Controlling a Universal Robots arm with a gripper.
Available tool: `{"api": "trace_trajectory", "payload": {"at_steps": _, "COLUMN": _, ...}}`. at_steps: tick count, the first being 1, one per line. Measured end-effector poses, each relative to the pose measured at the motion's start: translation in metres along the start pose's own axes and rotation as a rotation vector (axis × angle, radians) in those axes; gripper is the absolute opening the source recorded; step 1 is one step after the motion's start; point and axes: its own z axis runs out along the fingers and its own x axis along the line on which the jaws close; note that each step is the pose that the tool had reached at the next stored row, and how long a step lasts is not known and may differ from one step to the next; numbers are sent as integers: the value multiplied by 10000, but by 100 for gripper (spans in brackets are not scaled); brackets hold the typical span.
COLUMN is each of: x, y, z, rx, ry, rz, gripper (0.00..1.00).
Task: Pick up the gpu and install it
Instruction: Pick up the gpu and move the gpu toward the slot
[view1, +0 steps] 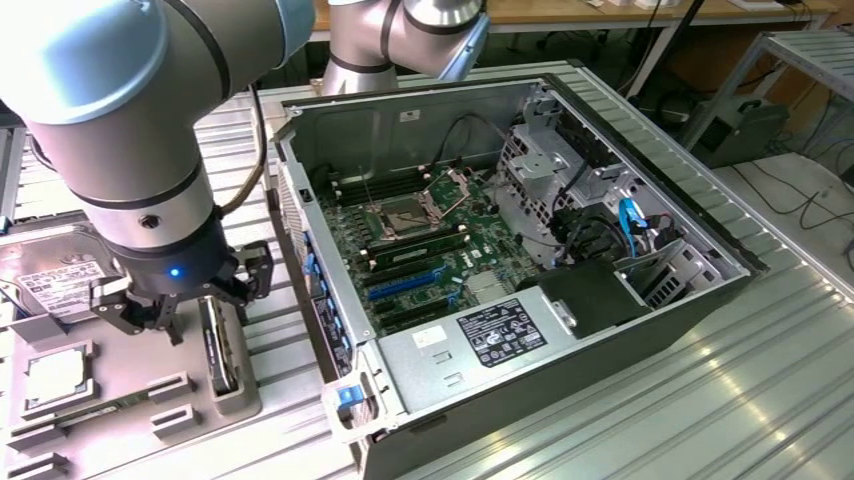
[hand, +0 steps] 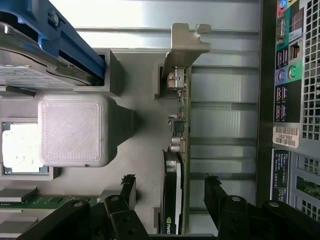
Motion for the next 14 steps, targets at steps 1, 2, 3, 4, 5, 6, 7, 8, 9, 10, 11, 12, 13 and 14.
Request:
{"api": "trace_trajectory", "payload": {"at_steps": 1, "x": 0, "y": -1, "z": 19, "rx": 0, "ry": 1, "rz": 0, "gripper": 66}}
{"api": "trace_trajectory", "payload": {"at_steps": 2, "x": 0, "y": -2, "z": 34, "rx": 0, "ry": 1, "rz": 0, "gripper": 66}}
{"api": "trace_trajectory", "payload": {"at_steps": 3, "x": 0, "y": -3, "z": 48, "rx": 0, "ry": 0, "rz": 0, "gripper": 66}}
{"api": "trace_trajectory", "payload": {"at_steps": 4, "x": 0, "y": -4, "z": 58, "rx": 0, "ry": 1, "rz": 0, "gripper": 66}}
{"api": "trace_trajectory", "payload": {"at_steps": 5, "x": 1, "y": -4, "z": 65, "rx": 1, "ry": 1, "rz": 0, "gripper": 66}}
{"api": "trace_trajectory", "payload": {"at_steps": 6, "x": 0, "y": -4, "z": 66, "rx": 11, "ry": 3, "rz": 1, "gripper": 66}}
{"api": "trace_trajectory", "payload": {"at_steps": 7, "x": 0, "y": -4, "z": 66, "rx": 32, "ry": 5, "rz": -1, "gripper": 66}}
{"api": "trace_trajectory", "payload": {"at_steps": 8, "x": 0, "y": 5, "z": 66, "rx": 44, "ry": 6, "rz": 0, "gripper": 66}}
{"api": "trace_trajectory", "payload": {"at_steps": 9, "x": 0, "y": 11, "z": 70, "rx": 43, "ry": 3, "rz": -1, "gripper": 66}}
{"api": "trace_trajectory", "payload": {"at_steps": 10, "x": 0, "y": 14, "z": 75, "rx": 44, "ry": 3, "rz": -1, "gripper": 66}}
{"api": "trace_trajectory", "payload": {"at_steps": 11, "x": -1, "y": 14, "z": 82, "rx": 44, "ry": 4, "rz": -2, "gripper": 66}}
{"api": "trace_trajectory", "payload": {"at_steps": 12, "x": 0, "y": 14, "z": 94, "rx": 45, "ry": 5, "rz": 0, "gripper": 66}}
{"api": "trace_trajectory", "payload": {"at_steps": 13, "x": 0, "y": 14, "z": 108, "rx": 45, "ry": 6, "rz": 0, "gripper": 66}}
{"api": "trace_trajectory", "payload": {"at_steps": 14, "x": 0, "y": 15, "z": 128, "rx": 44, "ry": 6, "rz": 0, "gripper": 66}}
